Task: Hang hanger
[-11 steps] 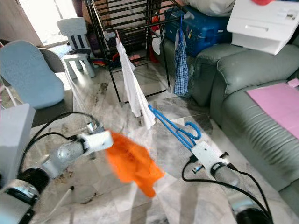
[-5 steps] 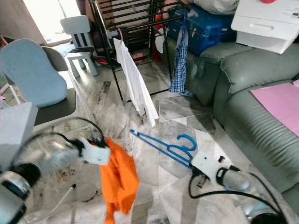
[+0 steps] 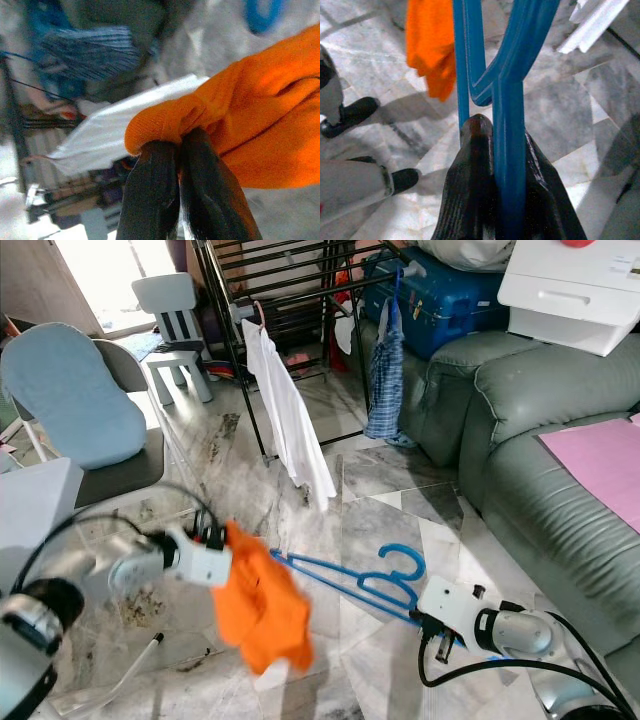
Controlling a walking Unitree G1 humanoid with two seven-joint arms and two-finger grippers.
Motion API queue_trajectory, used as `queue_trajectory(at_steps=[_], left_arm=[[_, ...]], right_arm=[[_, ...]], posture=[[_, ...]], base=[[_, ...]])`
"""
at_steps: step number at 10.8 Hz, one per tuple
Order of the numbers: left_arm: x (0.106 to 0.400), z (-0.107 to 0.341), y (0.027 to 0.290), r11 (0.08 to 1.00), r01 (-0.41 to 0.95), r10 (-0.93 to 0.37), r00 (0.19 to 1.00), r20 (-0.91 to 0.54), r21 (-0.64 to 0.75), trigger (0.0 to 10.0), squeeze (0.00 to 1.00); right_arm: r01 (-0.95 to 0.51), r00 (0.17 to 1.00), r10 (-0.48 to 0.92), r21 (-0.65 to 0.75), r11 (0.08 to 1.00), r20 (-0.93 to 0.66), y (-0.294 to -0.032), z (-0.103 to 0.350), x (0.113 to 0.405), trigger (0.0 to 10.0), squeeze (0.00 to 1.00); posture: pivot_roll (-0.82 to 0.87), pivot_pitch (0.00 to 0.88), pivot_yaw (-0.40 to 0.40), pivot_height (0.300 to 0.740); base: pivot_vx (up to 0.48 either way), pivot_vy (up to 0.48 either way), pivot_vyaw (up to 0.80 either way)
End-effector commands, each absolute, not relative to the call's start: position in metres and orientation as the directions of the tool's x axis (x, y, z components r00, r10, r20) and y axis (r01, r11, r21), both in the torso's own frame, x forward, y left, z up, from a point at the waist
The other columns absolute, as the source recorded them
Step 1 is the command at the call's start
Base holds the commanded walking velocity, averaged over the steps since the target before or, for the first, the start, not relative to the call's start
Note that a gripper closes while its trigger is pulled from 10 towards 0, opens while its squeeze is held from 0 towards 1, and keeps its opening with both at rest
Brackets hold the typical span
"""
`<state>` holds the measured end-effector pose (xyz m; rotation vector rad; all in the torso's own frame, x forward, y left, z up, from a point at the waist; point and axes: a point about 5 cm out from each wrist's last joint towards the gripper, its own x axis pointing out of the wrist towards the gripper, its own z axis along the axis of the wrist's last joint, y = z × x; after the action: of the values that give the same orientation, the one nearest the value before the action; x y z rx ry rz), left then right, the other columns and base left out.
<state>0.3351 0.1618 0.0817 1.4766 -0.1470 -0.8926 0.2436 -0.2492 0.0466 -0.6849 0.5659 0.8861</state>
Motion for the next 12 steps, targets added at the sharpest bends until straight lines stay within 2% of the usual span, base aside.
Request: queue_trajectory(at_steps=[1,2,3,4,5,6,7,8,9,10,12], left_arm=[[0.337,0.092,0.157,-0.145,0.365,-0.645,0.670,-0.368,0.920,10.0,0.00],[0.335,0.091,0.154,-0.141,0.364,-0.663,0.656,-0.361,0.921,10.0,0.00],[0.331,0.083,0.156,-0.155,0.417,-0.647,0.642,-0.411,0.896,10.0,0.00],[0.329,0.072,0.163,-0.108,0.502,-0.593,0.660,-0.460,0.858,10.0,0.00],[0.330,0.071,0.166,-0.044,0.518,-0.565,0.692,-0.449,0.854,10.0,0.00],[0.339,0.074,0.172,0.132,0.488,-0.474,0.796,-0.377,0.863,10.0,0.00],[0.345,0.079,0.173,0.283,0.461,-0.428,0.845,-0.320,0.841,10.0,0.00],[0.345,0.082,0.167,0.298,0.461,-0.460,0.837,-0.297,0.836,10.0,0.00],[0.341,0.082,0.158,0.231,0.491,-0.542,0.782,-0.308,0.840,10.0,0.00],[0.334,0.082,0.152,0.111,0.516,-0.629,0.698,-0.342,0.849,10.0,0.00],[0.333,0.084,0.151,0.039,0.510,-0.654,0.663,-0.364,0.859,10.0,0.00]], right_arm=[[-0.867,0.481,0.536,-0.284,0.410,-0.693,-0.240,0.048,0.242,10.0,0.00],[-0.870,0.477,0.539,-0.285,0.402,-0.694,-0.240,0.049,0.242,10.0,0.00],[-0.844,0.524,0.523,-0.328,0.424,-0.672,-0.244,0.056,0.249,10.0,0.00],[-0.747,0.659,0.443,-0.456,0.484,-0.608,-0.255,0.071,0.270,10.0,0.00],[-0.678,0.731,0.398,-0.520,0.519,-0.555,-0.259,0.078,0.281,10.0,0.00],[-0.589,0.806,0.364,-0.586,0.556,-0.466,-0.258,0.090,0.293,10.0,0.00],[-0.562,0.825,0.362,-0.570,0.599,-0.433,-0.256,0.093,0.298,10.0,0.00],[-0.593,0.804,0.388,-0.563,0.576,-0.451,-0.252,0.090,0.298,10.0,0.00],[-0.664,0.748,0.445,-0.537,0.520,-0.492,-0.244,0.086,0.295,10.0,0.00],[-0.776,0.630,0.526,-0.462,0.429,-0.571,-0.237,0.080,0.287,10.0,0.00],[-0.870,0.492,0.579,-0.360,0.336,-0.650,-0.238,0.078,0.278,10.0,0.00]], posture=[[-0.15,0.000,0.146,0.740],[-0.15,0.000,0.146,0.740],[-0.15,0.000,0.147,0.740],[-0.15,0.000,0.150,0.740],[-0.15,0.000,0.150,0.740],[-0.15,0.000,0.153,0.740],[-0.15,0.000,0.149,0.740],[-0.15,0.000,0.144,0.740],[-0.14,0.000,0.143,0.740],[-0.15,0.000,0.142,0.740],[-0.15,0.000,0.143,0.740]], base=[[0.000,0.000,0.00],[0.000,0.000,0.00],[0.000,0.000,0.00],[0.000,0.000,0.00],[0.000,0.000,0.00],[0.000,0.000,0.00],[0.000,0.000,0.00],[0.000,0.000,0.00],[0.000,0.000,0.00],[0.000,0.000,0.00],[0.000,0.000,0.00]])
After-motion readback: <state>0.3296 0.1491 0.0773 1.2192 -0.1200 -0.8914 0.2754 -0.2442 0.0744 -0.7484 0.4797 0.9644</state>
